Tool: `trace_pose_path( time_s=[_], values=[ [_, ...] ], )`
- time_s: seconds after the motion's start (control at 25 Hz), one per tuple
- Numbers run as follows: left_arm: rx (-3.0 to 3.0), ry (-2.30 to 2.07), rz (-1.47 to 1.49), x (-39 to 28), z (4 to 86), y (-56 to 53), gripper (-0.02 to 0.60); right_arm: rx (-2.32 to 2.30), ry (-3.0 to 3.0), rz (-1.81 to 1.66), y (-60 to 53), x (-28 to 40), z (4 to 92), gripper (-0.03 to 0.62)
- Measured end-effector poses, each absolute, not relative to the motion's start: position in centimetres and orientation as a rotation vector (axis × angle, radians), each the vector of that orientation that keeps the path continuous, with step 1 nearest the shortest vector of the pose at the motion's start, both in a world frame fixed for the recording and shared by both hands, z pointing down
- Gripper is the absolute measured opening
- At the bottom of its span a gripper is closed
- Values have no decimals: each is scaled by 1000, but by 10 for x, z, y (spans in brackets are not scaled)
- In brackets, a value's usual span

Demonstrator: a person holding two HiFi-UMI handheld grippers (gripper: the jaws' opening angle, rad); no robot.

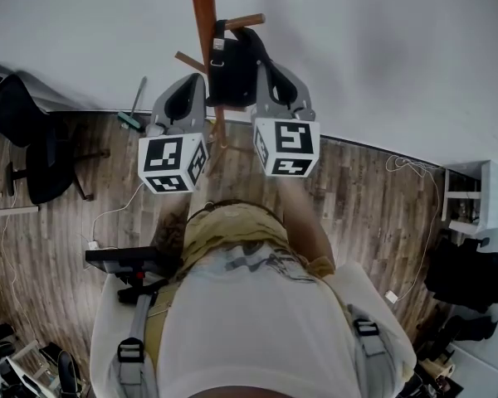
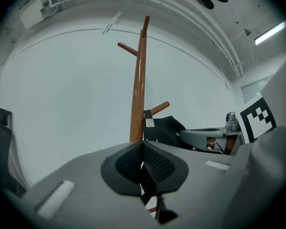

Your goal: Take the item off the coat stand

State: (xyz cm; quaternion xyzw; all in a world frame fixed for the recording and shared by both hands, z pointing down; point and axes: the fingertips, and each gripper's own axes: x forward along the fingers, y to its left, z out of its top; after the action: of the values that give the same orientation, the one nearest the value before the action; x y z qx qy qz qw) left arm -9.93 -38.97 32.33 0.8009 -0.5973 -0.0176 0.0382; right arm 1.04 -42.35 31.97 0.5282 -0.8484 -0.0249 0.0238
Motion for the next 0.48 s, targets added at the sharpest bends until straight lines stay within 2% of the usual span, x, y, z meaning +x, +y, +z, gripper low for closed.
trace_pose_path(
  time_s=[0.48],
  values=[
    [2501,-1774,-36,-82,325,-391,0,1847,-2585,-225,-414,50,288,5]
  ],
)
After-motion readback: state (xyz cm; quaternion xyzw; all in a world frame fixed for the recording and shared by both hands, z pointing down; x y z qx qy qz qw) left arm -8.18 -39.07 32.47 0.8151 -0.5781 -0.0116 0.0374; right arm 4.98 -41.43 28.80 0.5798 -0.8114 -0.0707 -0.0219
